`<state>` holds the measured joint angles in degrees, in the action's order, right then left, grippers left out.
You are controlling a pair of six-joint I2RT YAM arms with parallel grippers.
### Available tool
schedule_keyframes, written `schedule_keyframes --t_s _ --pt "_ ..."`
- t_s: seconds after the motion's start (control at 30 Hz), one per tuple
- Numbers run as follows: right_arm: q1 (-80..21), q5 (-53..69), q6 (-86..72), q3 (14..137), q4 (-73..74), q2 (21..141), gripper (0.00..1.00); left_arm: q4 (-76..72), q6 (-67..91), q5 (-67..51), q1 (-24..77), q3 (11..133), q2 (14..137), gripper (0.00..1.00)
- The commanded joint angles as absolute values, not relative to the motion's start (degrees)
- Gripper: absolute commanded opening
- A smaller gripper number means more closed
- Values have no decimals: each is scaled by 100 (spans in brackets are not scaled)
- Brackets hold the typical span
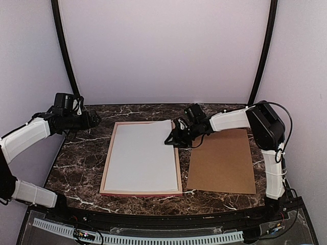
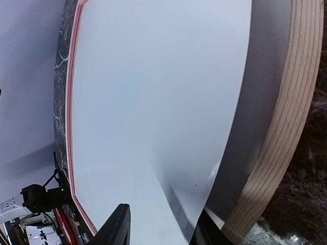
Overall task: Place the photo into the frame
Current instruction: Place the photo on the mat board, then turn over the backboard.
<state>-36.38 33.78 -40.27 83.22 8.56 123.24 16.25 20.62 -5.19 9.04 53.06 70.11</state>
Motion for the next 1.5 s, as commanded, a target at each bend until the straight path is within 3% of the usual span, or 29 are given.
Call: schedule_keyframes --t_s 0.0,0.53,0.93,1.17,1.47 --pt "-3674 3057 -3816 8540 1069 12311 40 1495 2091 -544 1028 5198 7105 99" --pt "-3658 1614 -3183 8458 1795 11660 53 1247 2081 -408 1465 5153 7981 99" --pt "-3431 -290 -2654 6969 2054 10127 58 1018 2023 -422 2082 5177 7989 99" --pt "-2778 -776 -2601 5718 2110 8804 71 770 2072 -367 2856 5342 8021 99" --pt "-1441 -755 -2487 4438 2234 7353 96 440 1959 -328 3949 5961 8788 99"
